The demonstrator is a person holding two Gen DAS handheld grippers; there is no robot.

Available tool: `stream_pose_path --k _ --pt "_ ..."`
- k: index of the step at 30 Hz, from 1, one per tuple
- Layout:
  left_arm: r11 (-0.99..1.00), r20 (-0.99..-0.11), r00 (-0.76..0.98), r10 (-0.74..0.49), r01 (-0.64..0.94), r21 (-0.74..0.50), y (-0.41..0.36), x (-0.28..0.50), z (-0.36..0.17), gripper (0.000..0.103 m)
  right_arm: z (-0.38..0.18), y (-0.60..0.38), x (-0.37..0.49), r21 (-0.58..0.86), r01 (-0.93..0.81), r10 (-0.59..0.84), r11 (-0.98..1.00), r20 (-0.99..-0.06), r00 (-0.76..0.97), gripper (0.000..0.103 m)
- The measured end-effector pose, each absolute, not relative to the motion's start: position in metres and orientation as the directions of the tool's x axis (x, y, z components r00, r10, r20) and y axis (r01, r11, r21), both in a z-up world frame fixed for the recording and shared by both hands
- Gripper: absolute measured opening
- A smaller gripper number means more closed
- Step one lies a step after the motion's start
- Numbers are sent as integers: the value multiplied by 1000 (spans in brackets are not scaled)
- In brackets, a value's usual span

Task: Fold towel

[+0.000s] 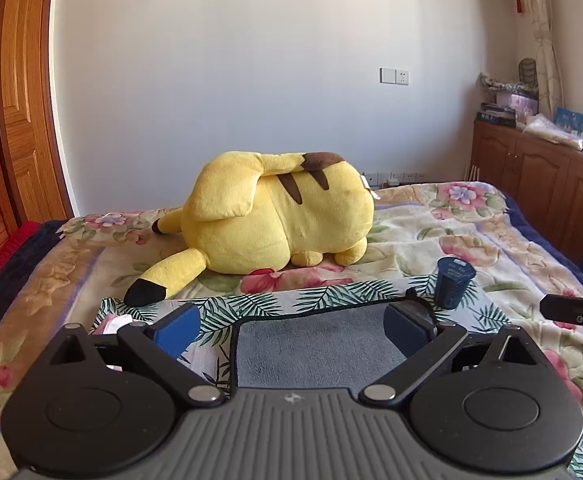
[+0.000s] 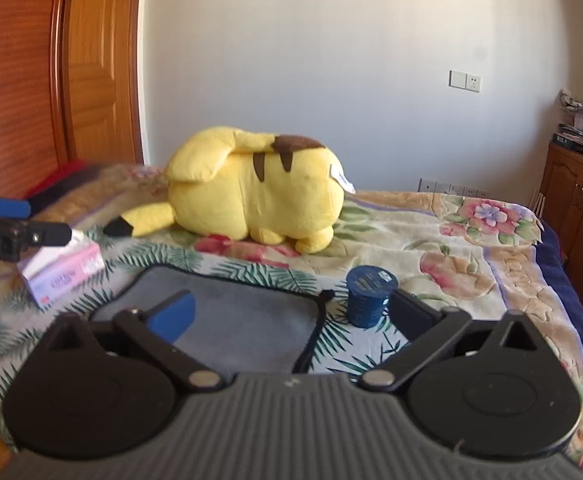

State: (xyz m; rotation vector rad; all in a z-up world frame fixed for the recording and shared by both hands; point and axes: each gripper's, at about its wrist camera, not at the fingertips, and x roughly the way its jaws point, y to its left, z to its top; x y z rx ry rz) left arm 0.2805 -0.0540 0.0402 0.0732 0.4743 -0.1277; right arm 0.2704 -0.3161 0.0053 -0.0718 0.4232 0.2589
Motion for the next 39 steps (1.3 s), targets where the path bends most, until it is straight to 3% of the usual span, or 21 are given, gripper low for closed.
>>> stream_pose_path --k 12,28,39 --pt "986 -439 891 -114 154 56 -41 207 75 84 27 -302 212 -14 -249 221 968 -415 883 103" --pt "988 -395 910 -126 152 36 -21 97 110 84 78 -301 126 -11 -240 224 971 -324 919 103" --pt "986 -358 926 -121 155 67 -20 50 113 84 80 -292 92 -9 -256 242 967 -297 924 103"
